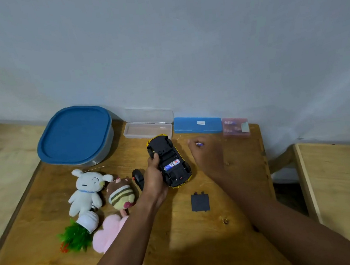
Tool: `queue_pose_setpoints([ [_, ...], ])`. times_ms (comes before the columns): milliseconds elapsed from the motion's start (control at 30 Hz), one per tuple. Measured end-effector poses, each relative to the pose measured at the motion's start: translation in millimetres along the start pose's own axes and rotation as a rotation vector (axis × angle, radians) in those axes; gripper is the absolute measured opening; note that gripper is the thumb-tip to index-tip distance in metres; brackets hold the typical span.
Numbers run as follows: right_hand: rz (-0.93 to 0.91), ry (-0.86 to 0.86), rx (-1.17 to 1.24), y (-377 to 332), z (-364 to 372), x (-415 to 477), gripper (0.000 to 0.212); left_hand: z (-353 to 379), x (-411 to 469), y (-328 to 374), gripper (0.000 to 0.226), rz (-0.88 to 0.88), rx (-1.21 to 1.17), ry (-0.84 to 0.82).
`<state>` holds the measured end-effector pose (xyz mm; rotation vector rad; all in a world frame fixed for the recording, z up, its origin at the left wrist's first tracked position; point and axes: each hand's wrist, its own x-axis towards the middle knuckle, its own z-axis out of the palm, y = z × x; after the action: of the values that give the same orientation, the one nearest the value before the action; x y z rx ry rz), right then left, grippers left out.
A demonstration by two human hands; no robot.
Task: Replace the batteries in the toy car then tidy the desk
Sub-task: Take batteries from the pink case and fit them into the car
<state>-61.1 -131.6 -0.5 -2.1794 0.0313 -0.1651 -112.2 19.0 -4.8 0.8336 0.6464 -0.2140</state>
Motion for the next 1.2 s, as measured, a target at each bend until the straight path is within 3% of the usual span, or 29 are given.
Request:
queue_pose_setpoints([
  [200, 0.023, -0.143, -0.637, 37, 13, 35, 0.017, -1, 6, 9, 0.044, -0.053, -0.046, -0.033],
  [400, 0.021, -0.197, -0.758, 48, 21, 36, 0.022, 2, 7, 20, 0.043, -0.078, -0.095, -0.07],
  [500, -0.009, -0.236, -0.671, 54, 23, 29, 0.018, 1, 5, 23, 0.046, -0.085, -0.078, -0.086],
  [567, 0.022, -0.217, -0.46, 49, 23, 18, 0.016, 0, 3, 23, 0.047, -0.077, -0.061, -0.103],
  [733, 0.153, 0.054, 0.175, 5, 10, -17, 0.007, -1, -11, 20, 0.041, -0.038, 0.063, -0.127],
  [833, 0.173, 0.144, 0.357, -25, -6, -32, 0.015, -1, -20, 16, 0.038, -0.027, 0.114, -0.14],
  [1000, 0.003, 0.045, 0.351, -42, -20, -57, 0.016, 2, -34, 6, 0.04, -0.022, 0.115, -0.165],
  [1200, -0.337, 0.004, 0.095, -27, -26, -75, 0.023, 8, -50, -3, 0.051, -0.048, 0.102, -0.209],
])
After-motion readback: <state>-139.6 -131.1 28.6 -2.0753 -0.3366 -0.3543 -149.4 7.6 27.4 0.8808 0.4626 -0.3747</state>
